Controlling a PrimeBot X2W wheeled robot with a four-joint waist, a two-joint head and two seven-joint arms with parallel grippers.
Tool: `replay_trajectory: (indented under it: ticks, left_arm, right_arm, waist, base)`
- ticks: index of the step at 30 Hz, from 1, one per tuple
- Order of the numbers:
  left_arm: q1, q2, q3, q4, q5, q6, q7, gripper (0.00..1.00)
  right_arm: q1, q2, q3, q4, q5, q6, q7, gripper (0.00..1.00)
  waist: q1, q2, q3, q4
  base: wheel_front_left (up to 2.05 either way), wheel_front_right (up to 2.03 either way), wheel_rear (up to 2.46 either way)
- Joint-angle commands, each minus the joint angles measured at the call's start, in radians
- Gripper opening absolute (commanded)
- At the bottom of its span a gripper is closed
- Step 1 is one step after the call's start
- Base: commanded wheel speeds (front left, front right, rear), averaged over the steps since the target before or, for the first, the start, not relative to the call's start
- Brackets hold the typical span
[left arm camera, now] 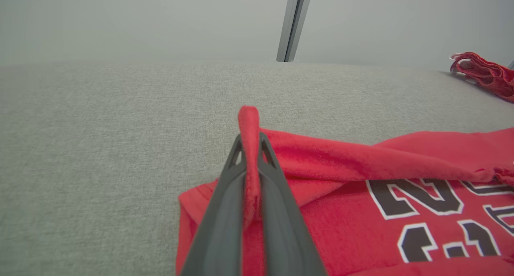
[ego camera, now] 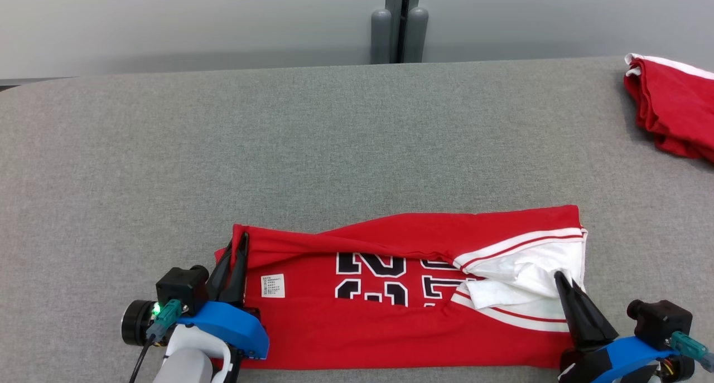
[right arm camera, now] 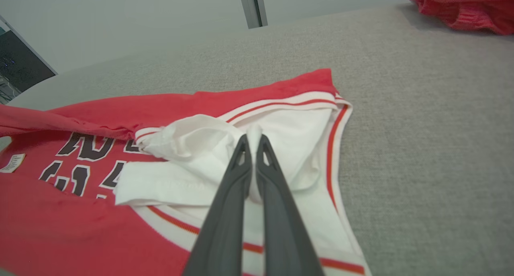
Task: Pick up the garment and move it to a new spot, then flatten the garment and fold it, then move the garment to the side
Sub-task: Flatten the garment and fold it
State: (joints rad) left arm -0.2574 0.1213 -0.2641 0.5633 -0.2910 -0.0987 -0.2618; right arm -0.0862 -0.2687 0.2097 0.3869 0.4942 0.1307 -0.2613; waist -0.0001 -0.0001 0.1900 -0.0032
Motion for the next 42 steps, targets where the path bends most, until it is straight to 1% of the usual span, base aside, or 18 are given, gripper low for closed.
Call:
replay_trajectory:
  ticks: [1,2,3,4,5,6,16,19,22,26,34,39,42]
  left_arm:
    - [0.011,-0.002,0.010,-0.010,0.009,-0.002,-0.004,0.10]
    - [0.017,-0.006,0.018,-0.014,0.016,-0.002,-0.004,0.84]
    - [0.024,-0.009,0.026,-0.021,0.023,-0.001,-0.004,1.00]
    - [0.030,-0.012,0.037,-0.030,0.031,0.000,-0.004,1.00]
    - [0.040,-0.015,0.048,-0.043,0.037,0.000,-0.004,1.00]
    - [0.048,-0.017,0.060,-0.063,0.042,-0.001,-0.004,1.00]
    - [0.167,-0.050,0.206,-0.237,0.098,0.007,-0.004,1.00]
    - [0.194,-0.058,0.247,-0.284,0.114,0.012,-0.004,1.00]
    - [0.218,-0.064,0.279,-0.333,0.131,0.023,-0.004,1.00]
    - [0.240,-0.069,0.314,-0.376,0.147,0.028,-0.003,1.00]
    - [0.270,-0.071,0.324,-0.411,0.165,0.046,-0.003,1.00]
    - [0.279,-0.071,0.312,-0.430,0.165,0.074,-0.003,1.00]
    - [0.287,-0.071,0.307,-0.433,0.162,0.082,-0.003,1.00]
  right_arm:
    - [0.017,0.002,-0.005,0.001,-0.004,0.000,-0.005,0.00]
    - [0.020,0.003,-0.006,0.003,-0.005,0.000,-0.005,0.00]
    - [0.025,0.004,-0.009,0.007,-0.007,0.000,-0.005,0.00]
    - [0.027,0.004,-0.014,0.006,-0.011,0.000,-0.005,0.17]
    - [0.031,0.006,-0.017,0.007,-0.016,0.000,-0.005,0.50]
    - [0.036,0.008,-0.022,0.012,-0.019,0.000,-0.005,1.00]
    - [0.060,0.017,-0.099,-0.026,-0.041,0.000,-0.005,1.00]
    - [0.053,0.009,-0.111,-0.029,-0.046,0.000,-0.005,1.00]
    - [0.028,-0.003,-0.117,-0.012,-0.049,0.000,-0.004,1.00]
    - [-0.009,-0.014,-0.124,0.031,-0.063,0.000,0.033,1.00]
    - [-0.056,-0.006,-0.130,0.132,-0.098,0.000,0.136,1.00]
    - [-0.055,0.005,-0.128,0.185,-0.091,0.000,0.184,1.00]
    - [-0.050,0.019,-0.108,0.209,-0.085,0.000,0.209,1.00]
  waist:
    - [0.0001,0.0001,-0.002,0.000]
    - [0.0001,0.0001,-0.005,0.000]
    - [0.0001,0.0001,-0.009,-0.001]
    - [0.0001,0.0001,-0.011,-0.002]
    - [0.0001,0.0001,-0.016,-0.005]
    - [0.0001,0.0001,-0.017,-0.006]
    - [0.0001,0.0001,-0.035,0.000]
    - [0.0001,0.0001,-0.042,0.003]
    - [0.0001,0.0001,-0.045,0.006]
    - [0.0001,0.0001,-0.045,0.014]
    - [0.0001,0.0001,-0.038,0.043]
    - [0.0001,0.0001,-0.036,0.057]
    - [0.0001,0.0001,-0.036,0.061]
  base:
    - [0.00,0.00,0.00]
    - [0.00,0.00,0.00]
    - [0.00,0.00,0.00]
    - [0.00,0.00,0.00]
    - [0.00,0.00,0.00]
    - [0.00,0.00,0.00]
    - [0.00,0.00,0.00]
    - [0.00,0.00,0.00]
    - [0.00,0.00,0.00]
    - [0.00,0.00,0.00]
    - [0.00,0.00,0.00]
    - [0.00,0.00,0.00]
    - [0.00,0.00,0.00]
